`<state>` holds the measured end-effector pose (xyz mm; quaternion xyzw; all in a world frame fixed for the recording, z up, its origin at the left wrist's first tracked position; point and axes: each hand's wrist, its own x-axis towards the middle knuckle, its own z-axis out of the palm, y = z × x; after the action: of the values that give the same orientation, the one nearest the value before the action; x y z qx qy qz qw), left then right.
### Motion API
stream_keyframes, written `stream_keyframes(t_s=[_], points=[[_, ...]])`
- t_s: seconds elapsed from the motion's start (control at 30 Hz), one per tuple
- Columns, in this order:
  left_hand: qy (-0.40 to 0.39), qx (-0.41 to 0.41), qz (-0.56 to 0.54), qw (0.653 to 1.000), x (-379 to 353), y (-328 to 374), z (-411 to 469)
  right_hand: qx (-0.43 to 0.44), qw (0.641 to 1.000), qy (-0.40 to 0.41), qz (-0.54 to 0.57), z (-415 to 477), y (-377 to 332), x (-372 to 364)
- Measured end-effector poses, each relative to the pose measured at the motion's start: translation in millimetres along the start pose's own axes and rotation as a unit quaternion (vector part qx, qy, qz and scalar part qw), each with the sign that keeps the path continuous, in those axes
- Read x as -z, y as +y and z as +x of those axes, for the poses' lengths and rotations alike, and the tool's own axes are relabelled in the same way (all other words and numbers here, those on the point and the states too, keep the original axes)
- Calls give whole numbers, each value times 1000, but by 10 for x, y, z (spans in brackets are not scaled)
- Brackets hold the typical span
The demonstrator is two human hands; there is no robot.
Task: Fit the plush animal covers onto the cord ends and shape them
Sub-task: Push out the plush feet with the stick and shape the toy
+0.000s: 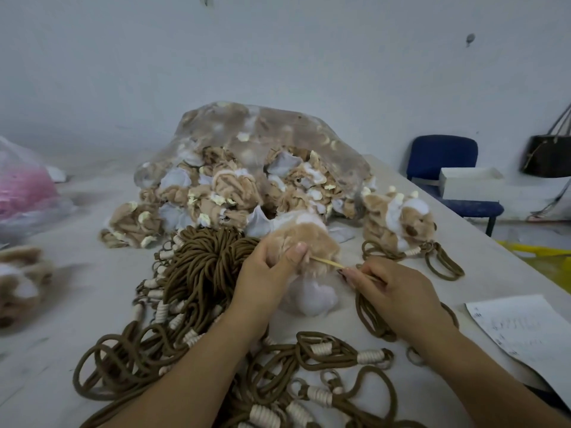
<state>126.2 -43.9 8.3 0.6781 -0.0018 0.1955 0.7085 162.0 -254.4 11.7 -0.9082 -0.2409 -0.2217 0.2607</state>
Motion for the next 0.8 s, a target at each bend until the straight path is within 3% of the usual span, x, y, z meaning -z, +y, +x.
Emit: stream_keyframes(t_s=[0.4, 0.57, 0.8], points=[[138, -68, 25, 988, -12, 23, -30, -82, 994, -47, 58, -35, -43, -24], [85, -112, 79, 987, -50, 5, -74, -106, 988, -50, 101, -70, -107, -63], [-33, 4, 56, 998, -74, -17, -73, -111, 980, -35, 161, -81, -119, -89]])
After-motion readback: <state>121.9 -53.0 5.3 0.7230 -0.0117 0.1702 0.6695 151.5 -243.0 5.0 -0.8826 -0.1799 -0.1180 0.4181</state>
